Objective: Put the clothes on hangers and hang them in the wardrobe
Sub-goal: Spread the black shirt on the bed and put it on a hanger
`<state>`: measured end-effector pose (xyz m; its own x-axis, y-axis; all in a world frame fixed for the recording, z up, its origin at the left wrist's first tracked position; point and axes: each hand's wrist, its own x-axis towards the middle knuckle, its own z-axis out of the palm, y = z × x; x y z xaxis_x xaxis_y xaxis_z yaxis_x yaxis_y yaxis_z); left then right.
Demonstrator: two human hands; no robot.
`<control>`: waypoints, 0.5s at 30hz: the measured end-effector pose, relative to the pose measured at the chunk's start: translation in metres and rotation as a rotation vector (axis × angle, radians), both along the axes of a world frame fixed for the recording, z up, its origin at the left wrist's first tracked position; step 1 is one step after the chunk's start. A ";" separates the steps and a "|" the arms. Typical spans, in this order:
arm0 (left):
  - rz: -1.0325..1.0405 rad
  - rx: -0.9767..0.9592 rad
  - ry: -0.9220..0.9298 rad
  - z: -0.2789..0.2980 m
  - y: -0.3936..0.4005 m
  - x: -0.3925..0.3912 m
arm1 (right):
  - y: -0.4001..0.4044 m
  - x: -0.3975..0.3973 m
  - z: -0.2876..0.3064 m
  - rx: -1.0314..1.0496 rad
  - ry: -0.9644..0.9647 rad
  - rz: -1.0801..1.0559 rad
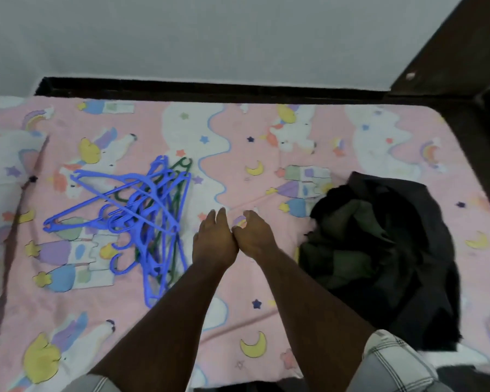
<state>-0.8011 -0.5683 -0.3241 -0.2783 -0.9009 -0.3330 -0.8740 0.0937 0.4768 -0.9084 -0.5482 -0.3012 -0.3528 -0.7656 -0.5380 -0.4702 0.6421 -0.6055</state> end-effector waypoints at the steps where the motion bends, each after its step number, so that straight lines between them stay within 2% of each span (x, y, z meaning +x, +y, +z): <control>1: -0.035 0.001 0.021 0.005 0.008 -0.015 | 0.010 -0.015 0.005 -0.008 0.013 -0.021; 7: -0.178 0.100 0.118 0.017 0.060 -0.112 | 0.072 -0.110 0.028 0.010 0.085 -0.144; 10: -0.227 0.160 0.107 0.021 0.088 -0.164 | 0.103 -0.156 0.027 -0.032 0.108 -0.220; 15: -0.113 0.285 0.193 0.016 0.133 -0.244 | 0.149 -0.229 0.021 -0.184 0.131 -0.263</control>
<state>-1.0449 -0.4352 -0.3085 -0.4529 -0.7395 -0.4981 -0.7572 0.0241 0.6528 -1.1375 -0.3995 -0.2807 -0.6077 -0.7193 -0.3364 -0.3850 0.6374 -0.6674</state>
